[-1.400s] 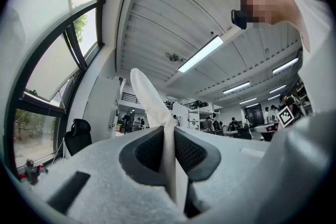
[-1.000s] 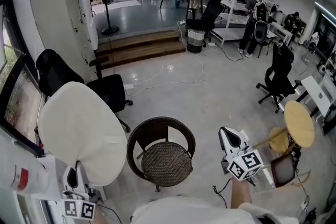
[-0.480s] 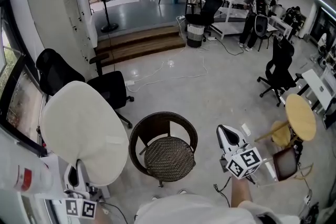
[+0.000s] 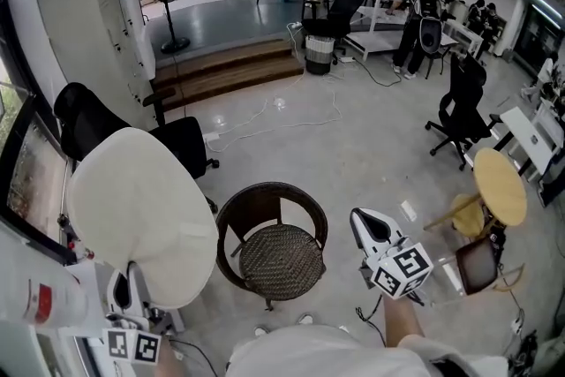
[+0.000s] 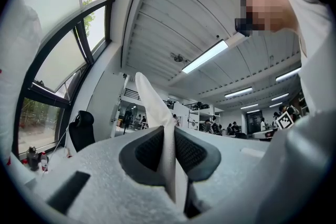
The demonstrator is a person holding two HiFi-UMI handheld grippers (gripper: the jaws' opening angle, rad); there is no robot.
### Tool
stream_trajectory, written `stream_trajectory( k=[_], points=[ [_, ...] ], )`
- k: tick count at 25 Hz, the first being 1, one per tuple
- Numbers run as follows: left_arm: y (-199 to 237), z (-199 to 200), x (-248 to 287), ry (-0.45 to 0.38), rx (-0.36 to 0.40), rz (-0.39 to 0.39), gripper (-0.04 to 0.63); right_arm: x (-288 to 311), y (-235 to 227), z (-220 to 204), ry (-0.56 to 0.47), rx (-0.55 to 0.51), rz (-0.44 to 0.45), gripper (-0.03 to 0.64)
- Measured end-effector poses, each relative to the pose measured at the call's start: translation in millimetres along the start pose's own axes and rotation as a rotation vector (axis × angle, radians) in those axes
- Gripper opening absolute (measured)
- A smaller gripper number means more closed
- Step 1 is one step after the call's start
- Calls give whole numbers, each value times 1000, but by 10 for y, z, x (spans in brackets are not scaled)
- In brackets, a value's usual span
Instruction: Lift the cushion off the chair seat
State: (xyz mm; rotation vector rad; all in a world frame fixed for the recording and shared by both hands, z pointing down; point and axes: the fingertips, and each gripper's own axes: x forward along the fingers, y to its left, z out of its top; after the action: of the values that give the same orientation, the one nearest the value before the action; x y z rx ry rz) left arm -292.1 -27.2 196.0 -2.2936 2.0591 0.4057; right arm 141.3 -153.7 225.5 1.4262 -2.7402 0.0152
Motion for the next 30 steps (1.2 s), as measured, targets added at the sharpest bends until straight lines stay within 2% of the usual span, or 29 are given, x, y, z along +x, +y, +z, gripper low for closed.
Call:
stream_trajectory(
  k=[21,30],
  points=[
    [-66,38,-134,11,1,-29,43,-107,229,-135,24,19,9,2],
    [-69,-74,-181,20,-13,-24,43,-215,131,-147,0,9,-29,2]
  ],
)
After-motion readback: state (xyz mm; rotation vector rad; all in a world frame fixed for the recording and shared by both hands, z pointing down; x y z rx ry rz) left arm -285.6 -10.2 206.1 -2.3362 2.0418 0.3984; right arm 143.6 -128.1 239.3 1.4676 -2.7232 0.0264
